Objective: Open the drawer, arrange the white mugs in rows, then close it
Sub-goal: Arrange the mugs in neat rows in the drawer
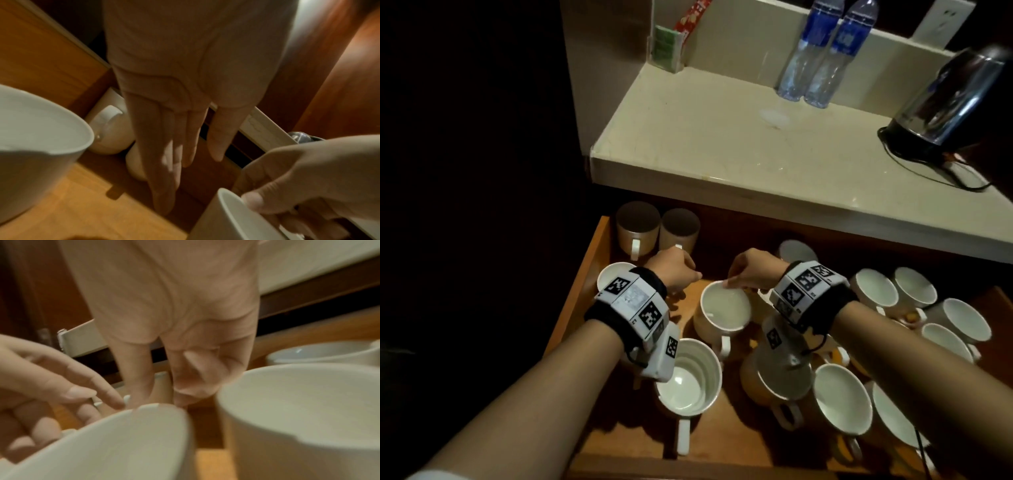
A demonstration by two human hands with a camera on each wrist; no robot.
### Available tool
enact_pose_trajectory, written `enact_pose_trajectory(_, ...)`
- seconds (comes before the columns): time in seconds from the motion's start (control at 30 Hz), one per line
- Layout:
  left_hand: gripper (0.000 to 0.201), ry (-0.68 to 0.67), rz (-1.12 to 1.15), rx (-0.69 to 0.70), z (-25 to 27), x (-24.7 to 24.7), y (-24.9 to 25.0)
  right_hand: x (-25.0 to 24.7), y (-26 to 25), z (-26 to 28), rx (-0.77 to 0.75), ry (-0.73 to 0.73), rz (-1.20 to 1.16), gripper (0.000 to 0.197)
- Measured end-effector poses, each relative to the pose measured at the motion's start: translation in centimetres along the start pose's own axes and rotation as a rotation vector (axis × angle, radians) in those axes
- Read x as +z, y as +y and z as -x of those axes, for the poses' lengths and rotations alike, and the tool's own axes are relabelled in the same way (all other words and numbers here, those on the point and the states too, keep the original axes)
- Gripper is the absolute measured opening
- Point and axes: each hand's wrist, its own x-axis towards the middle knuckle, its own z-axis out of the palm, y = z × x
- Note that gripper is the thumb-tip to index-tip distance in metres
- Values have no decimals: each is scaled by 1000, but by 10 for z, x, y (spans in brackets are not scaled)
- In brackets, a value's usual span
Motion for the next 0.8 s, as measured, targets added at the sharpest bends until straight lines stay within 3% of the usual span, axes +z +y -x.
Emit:
enact_pose_trajectory(0.17,36,-167,43,-7,8,9,4,7,6,11,-16,-16,194,38)
enact_pose_trajectory(0.33,37,-216,32,-11,9,16,7,17,6,11,0,73,272,25)
enact_pose_trajectory(0.47,37,-205,10,-17,9,17,7,17,4,6,-6,156,230,23)
enact_pose_trajectory(0.67,36,-61,-49,34,5,13,4,7,-1,-5,2,281,128,17)
enact_pose_trajectory(0.8,30,-30,-11,31,3,14,4,7,-6,-2,-28,319,66,25)
